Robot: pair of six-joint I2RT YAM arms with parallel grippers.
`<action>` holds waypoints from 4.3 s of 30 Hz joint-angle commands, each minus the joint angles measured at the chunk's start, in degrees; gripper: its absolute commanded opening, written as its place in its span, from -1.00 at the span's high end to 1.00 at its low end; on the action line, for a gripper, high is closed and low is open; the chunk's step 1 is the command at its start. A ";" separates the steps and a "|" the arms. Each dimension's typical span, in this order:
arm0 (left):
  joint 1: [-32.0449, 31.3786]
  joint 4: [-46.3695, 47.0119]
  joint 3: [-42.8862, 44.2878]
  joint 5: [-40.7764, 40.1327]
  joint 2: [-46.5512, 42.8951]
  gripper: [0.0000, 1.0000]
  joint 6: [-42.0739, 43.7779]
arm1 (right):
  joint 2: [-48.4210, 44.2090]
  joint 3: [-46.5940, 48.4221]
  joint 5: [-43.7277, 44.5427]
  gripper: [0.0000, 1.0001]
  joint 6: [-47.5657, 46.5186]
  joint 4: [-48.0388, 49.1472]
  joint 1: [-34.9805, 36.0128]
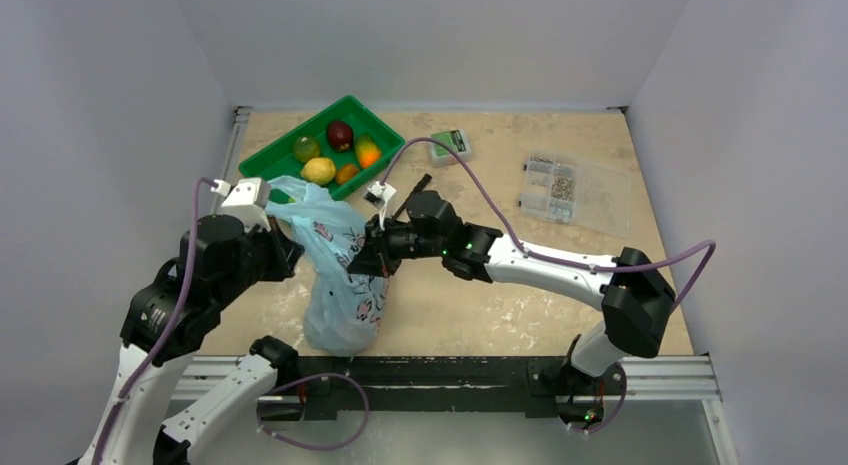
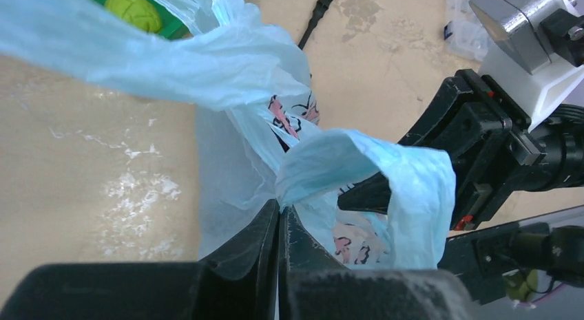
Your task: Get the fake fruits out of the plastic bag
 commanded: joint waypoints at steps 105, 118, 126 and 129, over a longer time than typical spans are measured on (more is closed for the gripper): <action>10.15 35.32 -24.08 23.88 7.92 -0.65 -24.14 | -14.06 -16.06 -0.36 1.00 -0.87 26.17 -1.27; 23.78 21.67 -8.43 18.00 7.11 1.00 0.75 | -9.09 -5.85 12.71 1.00 -2.24 13.39 -3.52; 26.43 10.18 -0.51 9.64 0.35 1.00 5.76 | -0.17 9.08 12.37 1.00 -4.32 1.18 -8.04; 26.43 8.42 -5.19 9.92 -5.91 1.00 4.13 | 0.34 10.41 11.20 1.00 -6.19 -3.24 -8.97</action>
